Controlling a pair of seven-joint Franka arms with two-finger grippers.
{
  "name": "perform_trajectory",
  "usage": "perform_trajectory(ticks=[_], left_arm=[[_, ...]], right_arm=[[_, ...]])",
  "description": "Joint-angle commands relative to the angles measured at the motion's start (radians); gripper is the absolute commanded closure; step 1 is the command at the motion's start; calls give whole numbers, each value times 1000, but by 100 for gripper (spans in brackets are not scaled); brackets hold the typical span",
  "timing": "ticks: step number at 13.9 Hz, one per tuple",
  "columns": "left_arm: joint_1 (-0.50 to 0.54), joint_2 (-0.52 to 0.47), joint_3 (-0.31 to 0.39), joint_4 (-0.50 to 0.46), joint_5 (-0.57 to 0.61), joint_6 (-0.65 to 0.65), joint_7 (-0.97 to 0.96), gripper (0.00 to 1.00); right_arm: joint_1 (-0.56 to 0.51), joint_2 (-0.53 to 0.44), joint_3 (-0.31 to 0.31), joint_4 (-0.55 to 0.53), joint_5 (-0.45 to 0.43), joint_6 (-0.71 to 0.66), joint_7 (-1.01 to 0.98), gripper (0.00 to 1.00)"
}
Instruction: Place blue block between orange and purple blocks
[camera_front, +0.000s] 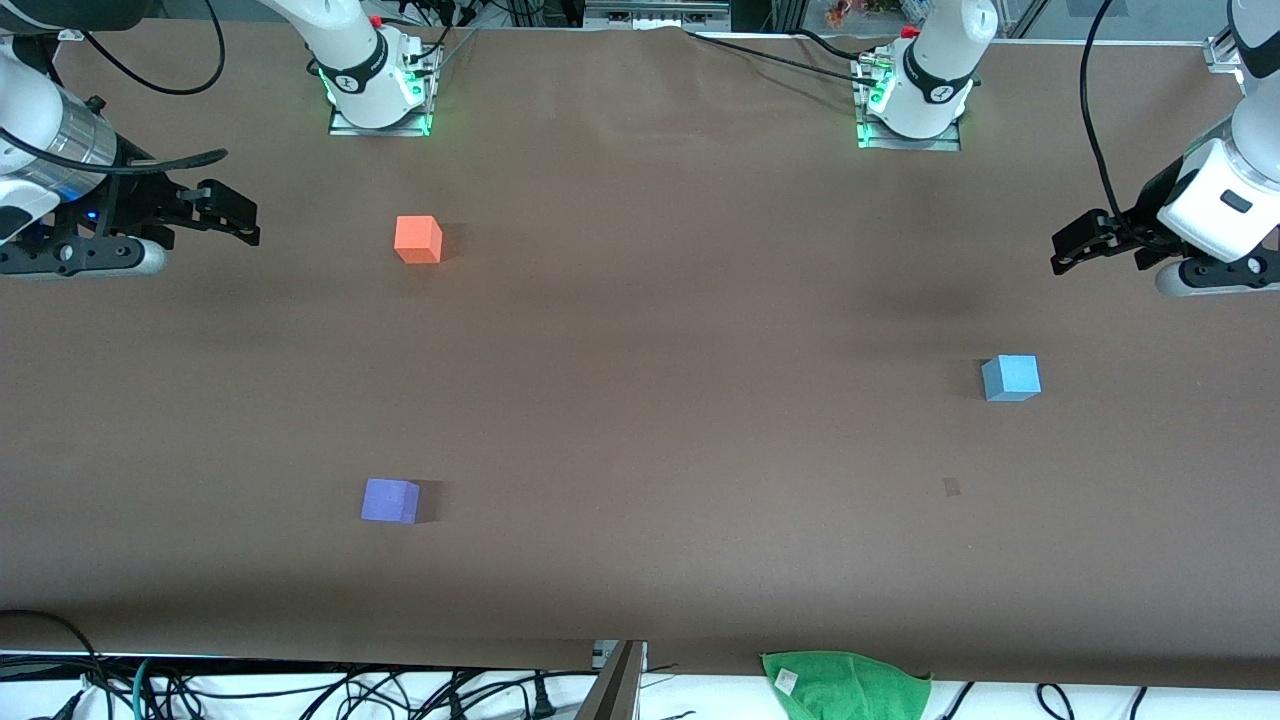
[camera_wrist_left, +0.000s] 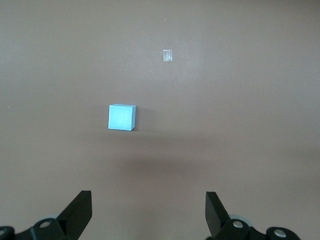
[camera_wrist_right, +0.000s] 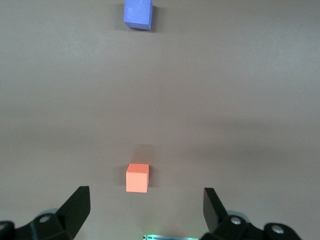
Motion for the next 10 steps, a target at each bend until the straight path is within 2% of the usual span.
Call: perform_trajectory(ticks=[1, 10], left_arm=[[0, 15, -3, 33, -10, -26, 7, 0], [1, 15, -6, 34, -7, -55, 10, 0]], right_arm=[[1, 1, 0, 10, -13, -15, -9, 1], [1, 1, 0, 10, -13, -15, -14, 1]])
